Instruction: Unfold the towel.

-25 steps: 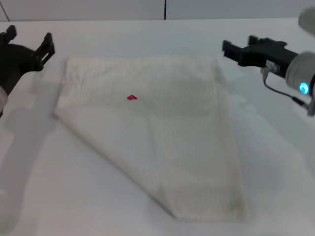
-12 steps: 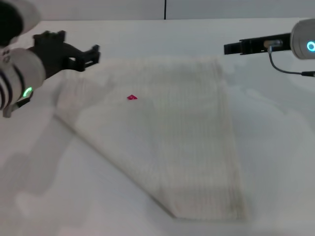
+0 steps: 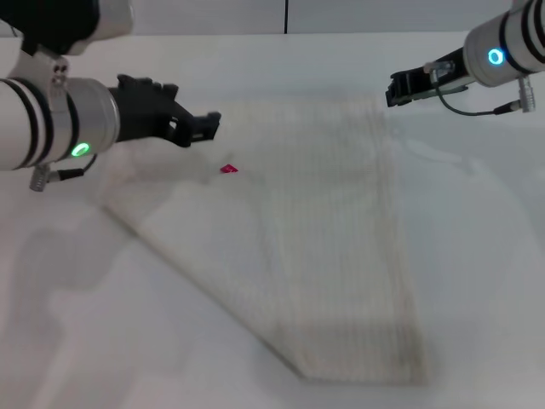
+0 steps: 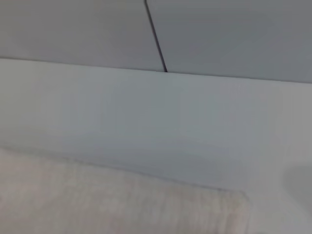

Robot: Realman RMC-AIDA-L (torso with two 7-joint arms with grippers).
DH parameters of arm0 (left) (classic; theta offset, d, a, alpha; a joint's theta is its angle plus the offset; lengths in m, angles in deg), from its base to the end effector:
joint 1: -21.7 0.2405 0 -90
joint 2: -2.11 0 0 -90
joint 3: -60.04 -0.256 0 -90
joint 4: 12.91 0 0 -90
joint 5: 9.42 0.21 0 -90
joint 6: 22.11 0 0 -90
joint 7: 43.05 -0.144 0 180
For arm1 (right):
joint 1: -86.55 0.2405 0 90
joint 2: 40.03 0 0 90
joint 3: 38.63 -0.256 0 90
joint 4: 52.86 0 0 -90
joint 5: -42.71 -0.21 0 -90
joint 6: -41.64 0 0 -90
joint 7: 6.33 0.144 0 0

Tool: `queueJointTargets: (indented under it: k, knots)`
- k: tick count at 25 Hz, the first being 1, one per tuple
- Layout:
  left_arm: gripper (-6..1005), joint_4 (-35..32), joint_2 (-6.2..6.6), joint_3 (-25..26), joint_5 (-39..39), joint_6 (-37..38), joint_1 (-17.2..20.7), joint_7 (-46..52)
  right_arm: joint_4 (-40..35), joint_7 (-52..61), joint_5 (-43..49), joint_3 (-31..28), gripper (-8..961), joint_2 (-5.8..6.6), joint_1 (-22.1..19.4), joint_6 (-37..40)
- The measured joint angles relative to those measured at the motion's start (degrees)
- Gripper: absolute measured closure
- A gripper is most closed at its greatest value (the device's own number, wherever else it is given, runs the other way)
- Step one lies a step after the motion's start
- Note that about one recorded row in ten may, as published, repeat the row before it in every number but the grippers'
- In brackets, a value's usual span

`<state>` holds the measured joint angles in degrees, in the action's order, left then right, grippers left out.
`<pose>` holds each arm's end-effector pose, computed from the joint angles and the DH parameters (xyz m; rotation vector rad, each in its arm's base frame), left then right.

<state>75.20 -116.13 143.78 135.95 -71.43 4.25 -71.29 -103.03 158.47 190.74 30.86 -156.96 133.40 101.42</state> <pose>-0.1688 0.3593 -0.0111 -2.3191 -0.6536 -0.0536 0.1941 0.4453 -0.0025 -2.1256 1.3416 -0.0402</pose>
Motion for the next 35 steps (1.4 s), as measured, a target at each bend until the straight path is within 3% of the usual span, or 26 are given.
queueJointTargets:
  k: [3, 10, 18, 28, 30, 35]
  knots:
    - [310, -3.2, -0.09, -0.5, 0.0, 0.4, -1.4, -0.1, 1.5, 0.0, 0.0, 0.2, 797, -0.01, 0.8, -1.0]
    - [277, -7.0, -0.19, -3.5, 0.0, 2.4, -2.5, -0.2, 7.7, -1.4, 0.1, 0.4, 956, -0.35, 3.1, -4.2]
    - [247, -9.3, -0.24, -6.0, 0.0, 2.8, -4.1, -0.1, 15.6, -4.0, -0.2, 0.6, 952, -1.26, 6.6, -10.7]
    - [250, -12.7, -0.48, -8.5, -0.2, 4.5, -6.2, 1.3, 16.0, -4.2, -0.4, 0.5, 947, -1.37, 6.9, -11.1]
    - [251, -18.7, -0.50, -11.0, -0.4, 7.3, -10.4, 3.2, 16.0, -4.2, -0.4, 0.5, 945, -1.37, 6.9, -11.1]
    - [252, -21.2, -0.55, -11.4, -0.7, 7.8, -12.3, 3.5, 16.1, -4.2, -0.4, 0.5, 943, -1.37, 6.9, -11.0]
